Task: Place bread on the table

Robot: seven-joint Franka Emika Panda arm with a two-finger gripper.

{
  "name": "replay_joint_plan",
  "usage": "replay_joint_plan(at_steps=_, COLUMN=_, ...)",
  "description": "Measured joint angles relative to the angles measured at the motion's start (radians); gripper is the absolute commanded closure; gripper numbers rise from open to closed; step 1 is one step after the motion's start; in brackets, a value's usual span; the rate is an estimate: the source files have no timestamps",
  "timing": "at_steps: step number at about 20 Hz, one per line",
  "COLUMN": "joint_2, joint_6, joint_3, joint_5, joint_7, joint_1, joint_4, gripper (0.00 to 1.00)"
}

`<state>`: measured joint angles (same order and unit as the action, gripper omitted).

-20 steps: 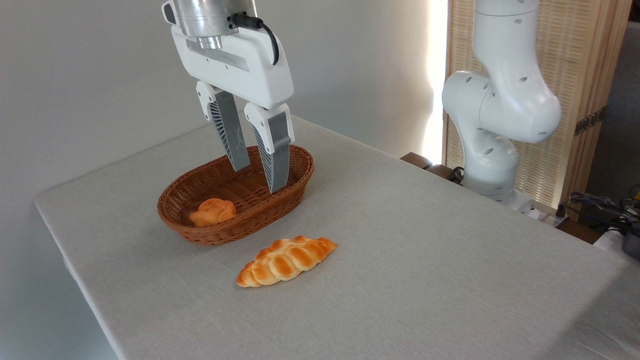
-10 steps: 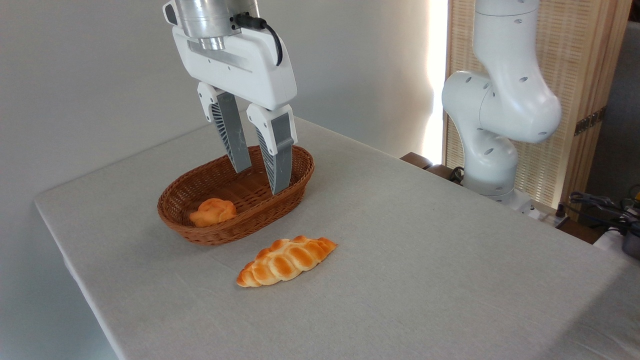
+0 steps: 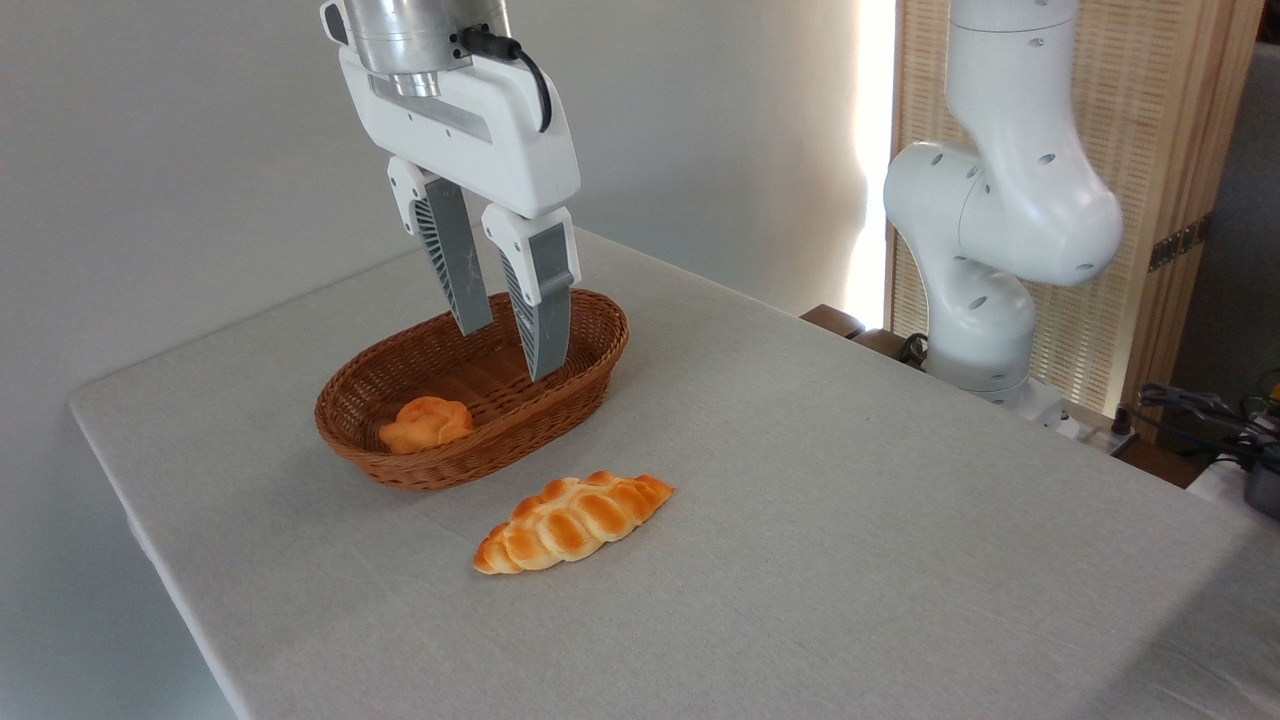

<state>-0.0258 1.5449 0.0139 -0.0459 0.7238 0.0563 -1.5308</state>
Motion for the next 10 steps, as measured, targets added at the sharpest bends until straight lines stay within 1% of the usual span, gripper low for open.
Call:
replay_joint_plan(at_steps=7, joint_2=-0.003, joint_6=0.0, joint_3=-0.074, joint_5=-0.017, joint_7=0.0, joint_1=0.001, joint_4=0.0, gripper=0.0)
replay_joint_plan(at_steps=10, joint_2=-0.012, joint_6=0.003, joint_3=-0.136, joint_5=-0.02, joint_7=0.0, joint_1=0.002, joint_4=-0.001, gripper=0.0)
